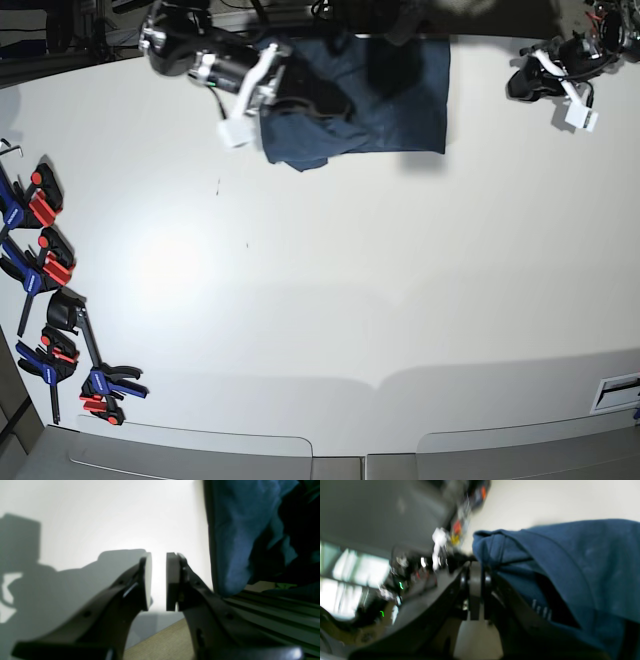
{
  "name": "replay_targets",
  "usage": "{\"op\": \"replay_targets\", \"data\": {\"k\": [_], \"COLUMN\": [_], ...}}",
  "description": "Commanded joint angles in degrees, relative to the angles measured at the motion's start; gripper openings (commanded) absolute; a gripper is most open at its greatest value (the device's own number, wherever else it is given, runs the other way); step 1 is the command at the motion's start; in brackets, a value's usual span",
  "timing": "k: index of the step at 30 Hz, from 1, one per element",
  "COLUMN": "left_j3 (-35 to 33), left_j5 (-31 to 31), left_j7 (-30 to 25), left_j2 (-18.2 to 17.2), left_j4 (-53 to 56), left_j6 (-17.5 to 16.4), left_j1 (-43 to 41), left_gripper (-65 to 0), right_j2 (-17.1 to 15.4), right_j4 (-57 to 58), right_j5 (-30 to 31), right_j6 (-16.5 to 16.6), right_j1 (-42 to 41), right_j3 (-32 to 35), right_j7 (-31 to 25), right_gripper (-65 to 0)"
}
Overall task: Fold the T-shirt properly
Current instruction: 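Fold the strip end with the right gripper over toward the left gripper, then release the shirt and lift the right gripper away from the bundle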
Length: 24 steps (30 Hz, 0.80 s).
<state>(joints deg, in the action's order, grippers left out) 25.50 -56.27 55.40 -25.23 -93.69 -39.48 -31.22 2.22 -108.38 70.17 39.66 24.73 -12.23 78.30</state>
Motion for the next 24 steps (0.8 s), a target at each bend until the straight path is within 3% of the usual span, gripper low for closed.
{"op": "replay_targets", "data": {"k": [1, 11, 16, 21, 24], "left_j3": [0.33, 0.33, 0.33, 0.33, 0.33], "left_j5": [-1.01, -1.03, -1.03, -1.05, -1.05], "left_j7": [-1.05, -1.07, -1.07, -1.09, -1.07], "left_j2": [-0.79, -0.79, -0.81, -0.81, -0.81], "left_j4": [-0.22, 1.16, 1.16, 1.16, 1.16], "left_j6": [-0.52, -0.52, -0.52, -0.52, -0.52], "left_j1": [-0.04, -0.02, 0.00, 0.00, -0.02], "left_gripper": [-56.6, -56.6, -56.6, -56.6, -56.6], "right_j2": [0.02, 0.20, 0.20, 0.24, 1.88], "right_j4": [-1.01, -1.01, -1.01, -1.01, -1.01], "right_j5": [-0.17, -27.91, -36.98, -42.29, -45.29], "right_j6": [0.34, 0.34, -0.37, -4.46, -6.73], "right_j1": [-0.63, -3.15, -3.13, -3.13, -3.13], "right_j3": [1.99, 19.54, 25.33, 28.65, 28.76], "right_j7": [-3.19, -23.71, -27.28, -31.10, -32.06], "right_gripper": [-65.0, -65.0, -65.0, -65.0, -65.0]}}
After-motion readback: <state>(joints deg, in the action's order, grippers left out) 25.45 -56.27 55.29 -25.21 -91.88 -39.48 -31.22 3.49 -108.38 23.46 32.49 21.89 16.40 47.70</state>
